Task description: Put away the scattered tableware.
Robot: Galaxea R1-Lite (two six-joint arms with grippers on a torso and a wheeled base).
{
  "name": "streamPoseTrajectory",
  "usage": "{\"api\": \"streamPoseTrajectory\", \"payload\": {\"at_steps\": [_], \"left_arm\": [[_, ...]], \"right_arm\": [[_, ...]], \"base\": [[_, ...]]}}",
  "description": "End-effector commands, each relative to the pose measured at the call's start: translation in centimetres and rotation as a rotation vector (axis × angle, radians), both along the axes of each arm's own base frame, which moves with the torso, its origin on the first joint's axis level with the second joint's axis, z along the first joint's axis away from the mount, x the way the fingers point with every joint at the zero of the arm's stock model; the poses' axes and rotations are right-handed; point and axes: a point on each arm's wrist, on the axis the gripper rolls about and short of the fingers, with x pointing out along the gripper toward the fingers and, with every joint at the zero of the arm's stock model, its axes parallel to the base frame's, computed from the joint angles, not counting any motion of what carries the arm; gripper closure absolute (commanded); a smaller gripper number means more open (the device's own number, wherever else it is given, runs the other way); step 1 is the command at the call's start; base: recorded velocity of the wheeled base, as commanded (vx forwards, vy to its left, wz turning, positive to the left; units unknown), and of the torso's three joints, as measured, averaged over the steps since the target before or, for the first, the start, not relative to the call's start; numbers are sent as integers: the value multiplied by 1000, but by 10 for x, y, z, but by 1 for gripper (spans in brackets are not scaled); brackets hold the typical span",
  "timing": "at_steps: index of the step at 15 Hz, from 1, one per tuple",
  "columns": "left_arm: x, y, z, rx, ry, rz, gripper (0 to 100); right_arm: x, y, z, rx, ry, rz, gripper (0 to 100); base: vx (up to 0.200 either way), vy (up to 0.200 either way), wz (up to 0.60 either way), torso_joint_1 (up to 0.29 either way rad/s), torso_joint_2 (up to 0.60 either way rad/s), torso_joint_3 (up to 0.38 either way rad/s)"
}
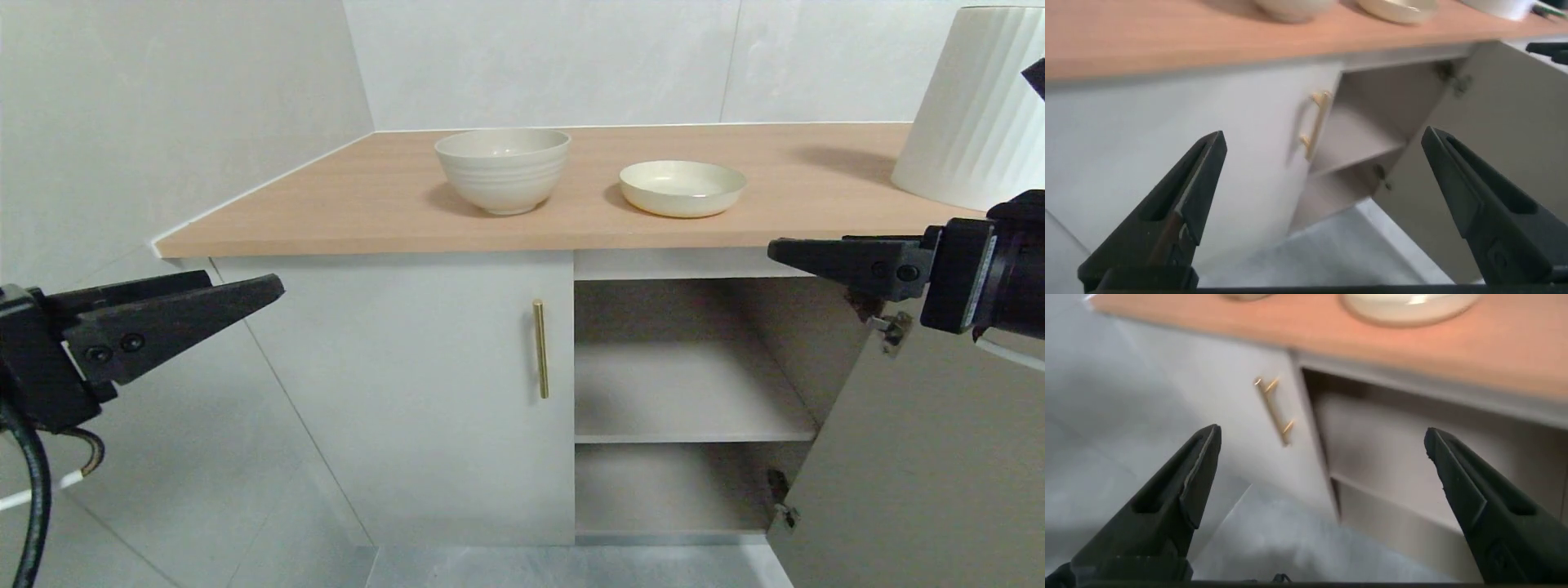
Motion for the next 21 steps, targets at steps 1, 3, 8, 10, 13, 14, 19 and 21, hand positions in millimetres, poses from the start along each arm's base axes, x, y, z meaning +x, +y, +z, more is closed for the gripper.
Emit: {"api": "streamPoseTrajectory", "payload": {"at_steps": [1, 3, 8, 10, 13, 14, 19, 21], "left_arm": [[1, 0, -1, 0, 4, -1, 0], [1, 0, -1, 1, 5, -1, 0], [1, 0, -1, -1, 4, -1, 0], [1, 0, -1, -3, 6, 0, 0], [1, 0, -1, -3, 6, 0, 0], [1, 0, -1, -3, 6, 0, 0], [2, -1, -1, -3, 9, 0, 0], [2, -1, -1, -2, 10, 0, 0]], "right_arm": [[0, 0, 0, 1, -2, 0, 0], [-2, -1, 1, 4, -6, 1, 0], [-13, -8, 1, 21, -35, 6, 0], [-17, -11, 2, 25, -47, 8, 0], [-22, -14, 5, 40, -71, 13, 0], [-25, -16, 5, 26, -85, 19, 0], [-25, -16, 4, 6, -91, 21, 0], [-24, -16, 3, 4, -89, 19, 0]], "base": [[200, 0, 0, 2, 2, 7], [200, 0, 0, 7, 0, 5], [40, 0, 0, 0, 0, 0], [0, 0, 0, 0, 0, 0], [0, 0, 0, 0, 0, 0], [0, 0, 0, 0, 0, 0], [0, 0, 0, 34, -142, -134], [0, 0, 0, 112, -325, -310]]}}
